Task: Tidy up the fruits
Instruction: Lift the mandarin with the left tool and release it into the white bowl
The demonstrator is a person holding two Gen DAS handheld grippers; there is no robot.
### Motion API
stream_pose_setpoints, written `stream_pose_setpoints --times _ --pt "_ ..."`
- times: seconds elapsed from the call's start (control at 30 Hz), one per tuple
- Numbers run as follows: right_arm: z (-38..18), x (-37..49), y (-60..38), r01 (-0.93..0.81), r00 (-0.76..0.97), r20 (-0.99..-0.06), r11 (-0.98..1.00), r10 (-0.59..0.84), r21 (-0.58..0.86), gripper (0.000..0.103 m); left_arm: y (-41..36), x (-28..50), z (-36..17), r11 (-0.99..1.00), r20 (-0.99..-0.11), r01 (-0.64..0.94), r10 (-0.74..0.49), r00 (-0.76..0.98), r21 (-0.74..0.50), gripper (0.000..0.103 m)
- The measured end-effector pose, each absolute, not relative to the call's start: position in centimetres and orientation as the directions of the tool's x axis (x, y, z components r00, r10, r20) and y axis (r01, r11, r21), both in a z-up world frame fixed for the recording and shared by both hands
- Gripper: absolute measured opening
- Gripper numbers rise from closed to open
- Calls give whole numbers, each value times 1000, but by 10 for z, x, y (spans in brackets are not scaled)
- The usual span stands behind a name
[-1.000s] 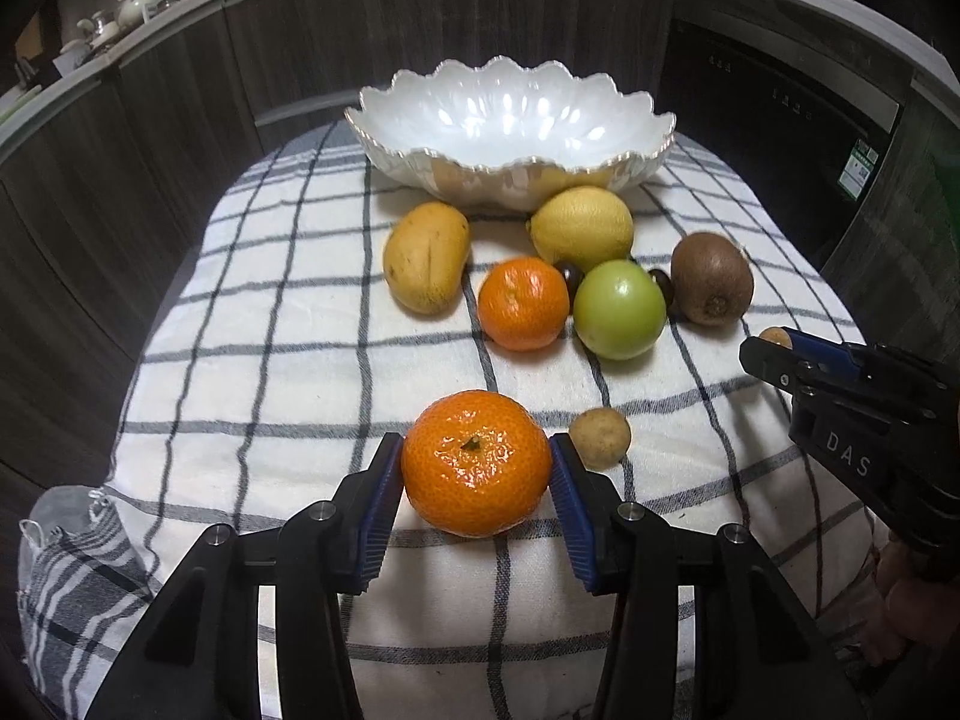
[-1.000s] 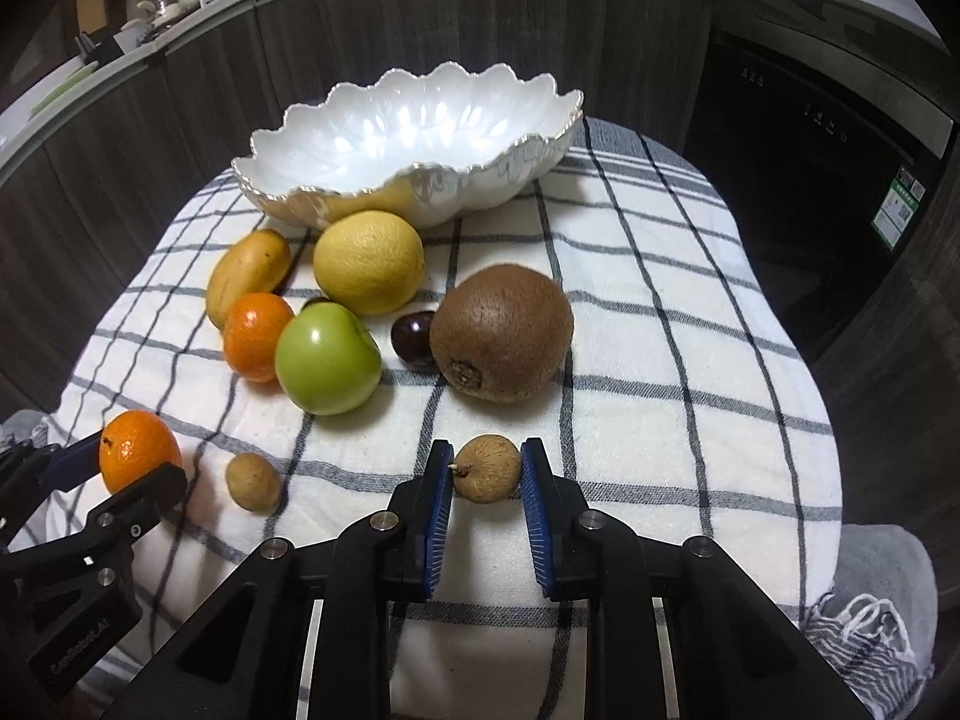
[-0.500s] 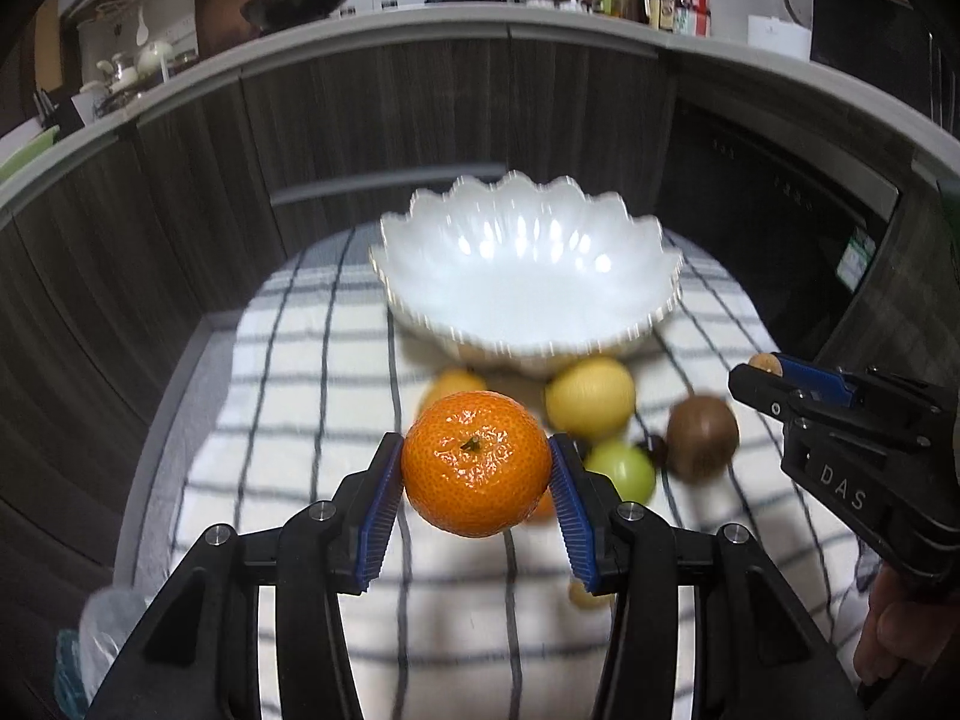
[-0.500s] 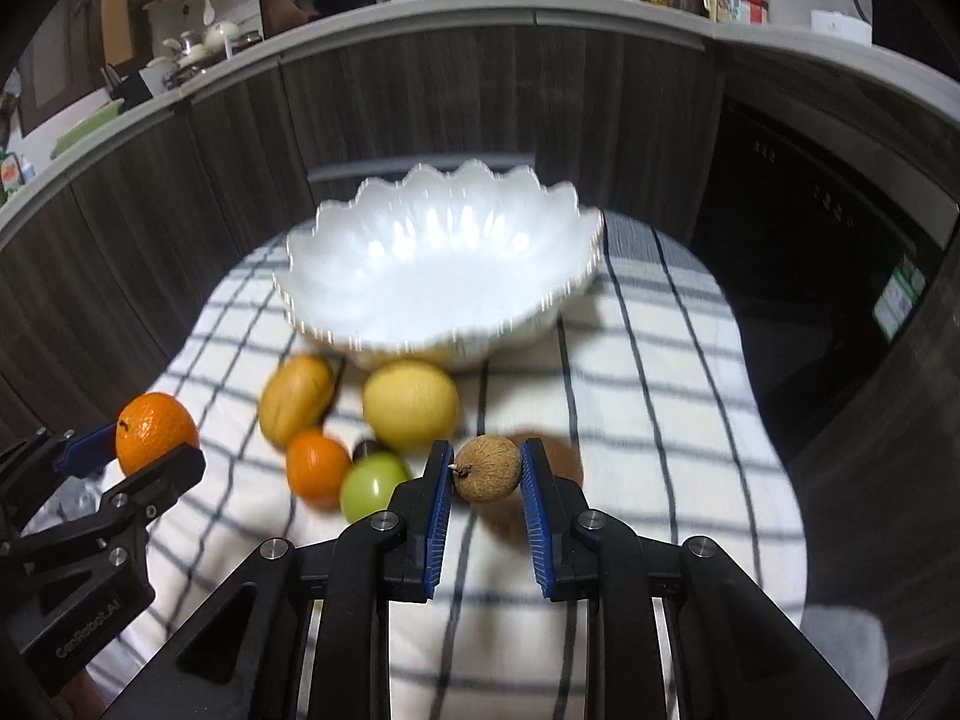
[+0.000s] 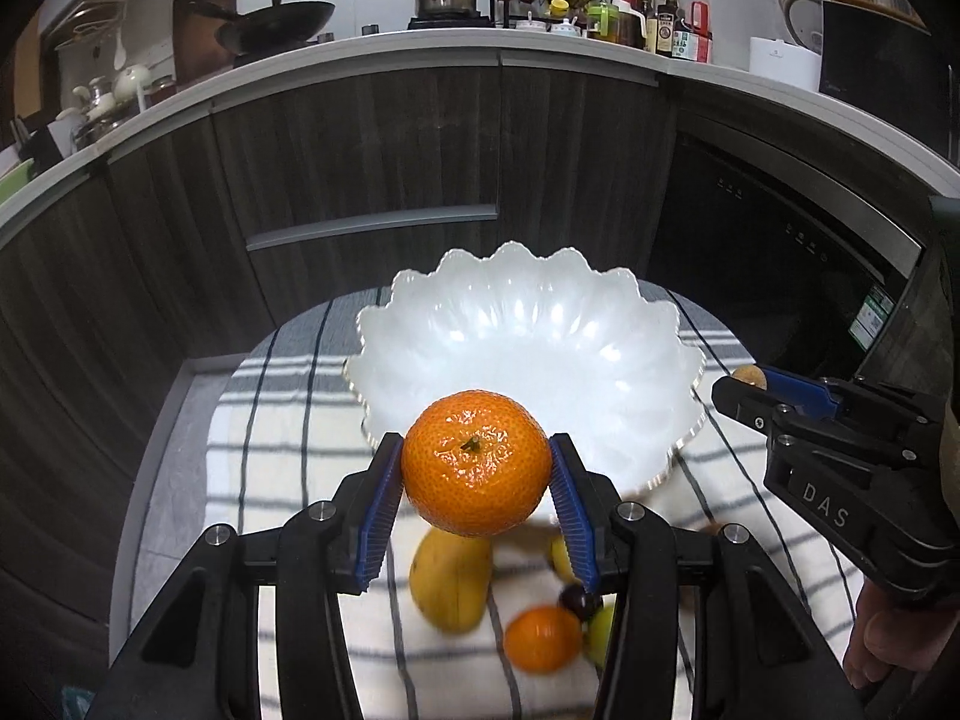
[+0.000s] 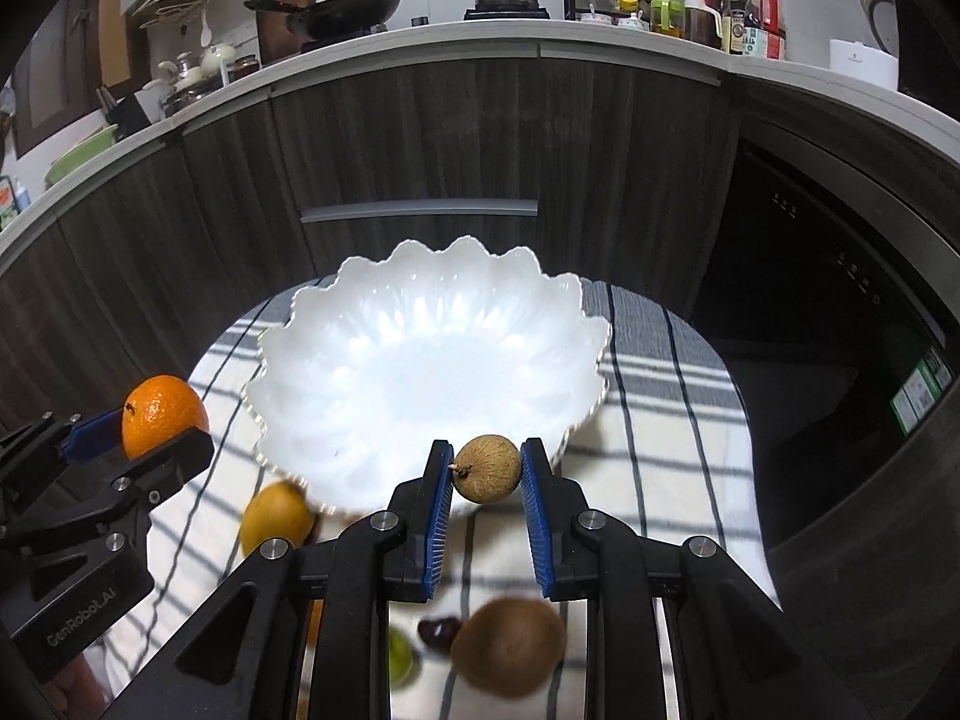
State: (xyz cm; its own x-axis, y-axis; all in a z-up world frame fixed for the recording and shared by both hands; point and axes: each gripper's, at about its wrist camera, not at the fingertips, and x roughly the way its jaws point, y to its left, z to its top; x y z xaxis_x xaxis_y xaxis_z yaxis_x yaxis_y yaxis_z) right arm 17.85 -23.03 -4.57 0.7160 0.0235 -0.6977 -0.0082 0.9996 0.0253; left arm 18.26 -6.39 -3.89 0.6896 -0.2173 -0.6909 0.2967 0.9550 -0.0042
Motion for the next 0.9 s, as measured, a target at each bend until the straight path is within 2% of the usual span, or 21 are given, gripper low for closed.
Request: stream_pose_setpoints --times 0.37,0.7,0.73,0.77,0.83,0.9 --pt "-68 247 -245 23 668 -744 999 5 27 24 -77 256 -68 962 -729 273 -193 657 -8 47" --pt "-93 284 -245 28 620 -785 999 9 34 24 -74 285 -89 970 -754 243 -159 637 1 48" --pt "-95 286 -244 24 615 -789 999 12 35 24 -73 285 -89 971 -754 241 -158 637 0 50" --pt "-97 287 -244 22 609 -793 999 16 37 24 -74 284 -89 972 -752 235 -149 642 9 61" --pt "-98 288 -246 28 602 -799 999 19 45 26 -74 283 -88 975 -742 219 -127 659 28 76" --pt "-98 289 -247 33 599 -801 999 13 41 37 -73 282 -87 976 -742 214 -124 659 27 78"
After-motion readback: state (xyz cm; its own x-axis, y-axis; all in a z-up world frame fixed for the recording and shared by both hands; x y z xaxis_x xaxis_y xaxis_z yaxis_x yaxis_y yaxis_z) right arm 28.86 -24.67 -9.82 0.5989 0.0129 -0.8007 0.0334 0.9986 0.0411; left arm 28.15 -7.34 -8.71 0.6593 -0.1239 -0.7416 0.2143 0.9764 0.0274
